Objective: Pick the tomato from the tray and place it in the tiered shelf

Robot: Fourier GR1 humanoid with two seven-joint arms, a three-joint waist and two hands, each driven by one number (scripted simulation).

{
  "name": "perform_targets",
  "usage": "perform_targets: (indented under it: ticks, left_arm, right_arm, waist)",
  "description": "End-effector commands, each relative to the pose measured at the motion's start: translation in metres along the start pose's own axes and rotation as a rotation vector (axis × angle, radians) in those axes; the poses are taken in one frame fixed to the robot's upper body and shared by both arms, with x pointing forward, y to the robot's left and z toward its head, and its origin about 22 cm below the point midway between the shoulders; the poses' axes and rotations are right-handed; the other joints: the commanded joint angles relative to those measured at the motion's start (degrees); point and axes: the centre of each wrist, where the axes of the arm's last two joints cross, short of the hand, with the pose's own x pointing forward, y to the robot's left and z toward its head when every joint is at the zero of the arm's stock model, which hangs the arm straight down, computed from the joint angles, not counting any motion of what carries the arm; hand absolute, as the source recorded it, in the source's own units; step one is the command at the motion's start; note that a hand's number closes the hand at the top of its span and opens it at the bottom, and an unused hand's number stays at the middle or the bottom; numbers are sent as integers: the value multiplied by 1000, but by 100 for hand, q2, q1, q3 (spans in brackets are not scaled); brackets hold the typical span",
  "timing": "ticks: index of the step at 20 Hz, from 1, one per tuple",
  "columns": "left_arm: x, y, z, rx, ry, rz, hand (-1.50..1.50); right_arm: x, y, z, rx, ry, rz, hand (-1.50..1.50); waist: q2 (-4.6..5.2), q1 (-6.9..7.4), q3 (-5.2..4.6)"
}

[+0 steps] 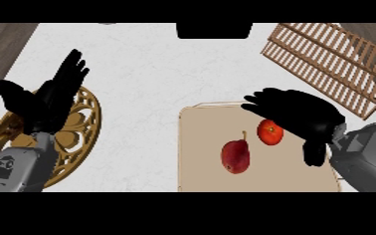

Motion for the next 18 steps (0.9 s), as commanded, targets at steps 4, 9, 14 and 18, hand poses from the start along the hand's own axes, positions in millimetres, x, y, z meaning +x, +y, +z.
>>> perform_targets:
  ticks: [4, 9, 14, 18]
  left_arm:
    - [8, 9, 1, -13, 10, -3, 0]
    - [6, 18, 4, -16, -2, 11, 0]
    - [18, -1, 4, -14, -3, 11, 0]
    - [4, -17, 3, 0, 0, -2, 0]
  right_arm:
    - [1, 13, -7, 9, 20, 14, -150]
    - [-9, 27, 0, 49, 48, 31, -150]
    - [9, 34, -19, 12, 37, 2, -150]
    - [0, 49, -24, 6, 40, -3, -150]
  waist:
    - [2, 18, -1]
    - [2, 14, -1]
    - [-3, 14, -1]
    - [0, 5, -1]
